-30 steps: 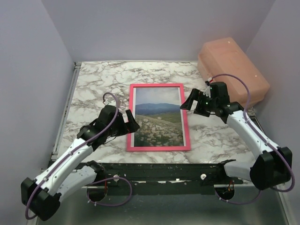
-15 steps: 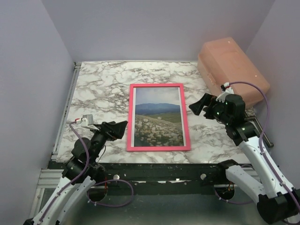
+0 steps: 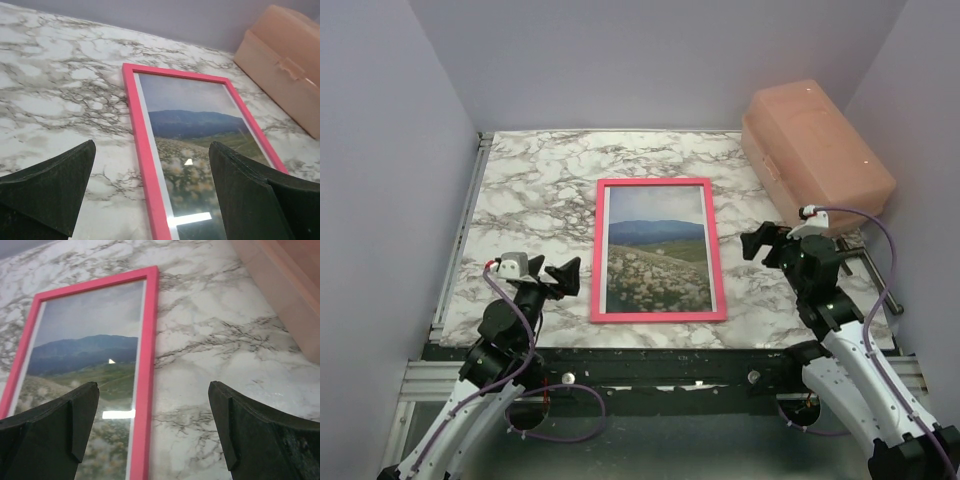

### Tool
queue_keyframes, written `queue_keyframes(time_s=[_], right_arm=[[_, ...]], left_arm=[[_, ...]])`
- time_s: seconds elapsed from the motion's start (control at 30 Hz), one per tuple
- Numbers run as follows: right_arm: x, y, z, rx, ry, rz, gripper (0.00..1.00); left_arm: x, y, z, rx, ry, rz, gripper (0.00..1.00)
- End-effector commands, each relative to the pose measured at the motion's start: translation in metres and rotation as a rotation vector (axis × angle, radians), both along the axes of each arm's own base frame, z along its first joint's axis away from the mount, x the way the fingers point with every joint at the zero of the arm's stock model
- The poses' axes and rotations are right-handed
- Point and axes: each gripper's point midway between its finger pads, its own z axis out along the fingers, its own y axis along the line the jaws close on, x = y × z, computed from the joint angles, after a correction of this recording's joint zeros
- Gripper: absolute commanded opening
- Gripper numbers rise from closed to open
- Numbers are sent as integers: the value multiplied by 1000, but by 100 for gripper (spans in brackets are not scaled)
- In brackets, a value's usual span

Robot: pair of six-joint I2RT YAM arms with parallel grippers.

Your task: Put the photo into the frame

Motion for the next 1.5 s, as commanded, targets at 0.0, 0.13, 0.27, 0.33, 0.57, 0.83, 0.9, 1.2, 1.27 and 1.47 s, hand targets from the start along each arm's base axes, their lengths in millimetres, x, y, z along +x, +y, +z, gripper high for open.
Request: queue_keyframes(time_s=[0.0, 0.13, 0.27, 0.33, 0.57, 0.83, 0.9, 1.2, 1.27, 1.47], right_arm=[[9, -32, -16, -86, -55, -162, 99], [13, -45, -38, -112, -109, -226, 96], [19, -57, -43, -114, -194, -301, 92], [23, -64, -45, -129, -246, -340, 90], [39, -64, -72, -139, -242, -340, 92], [73, -75, -66, -175, -306, -363, 93], [81, -73, -75, -200, -279, -325, 100], [101, -78, -104, -210, -193, -323, 100], [101, -80, -99, -218, -238, -330, 100], [102, -78, -100, -218, -228, -317, 100]], left_arm=[[17, 16, -12, 232, -30, 89, 98], [35, 24, -28, 348, -39, 158, 99], [50, 41, -38, 404, -104, 276, 98], [55, 48, -50, 404, -108, 291, 99], [77, 63, -36, 467, -181, 330, 99], [132, 88, -32, 433, -186, 400, 98], [132, 87, -36, 420, -143, 412, 99], [146, 101, -42, 390, -58, 453, 99], [147, 100, -42, 395, -56, 447, 98], [147, 100, -41, 394, -57, 449, 99]])
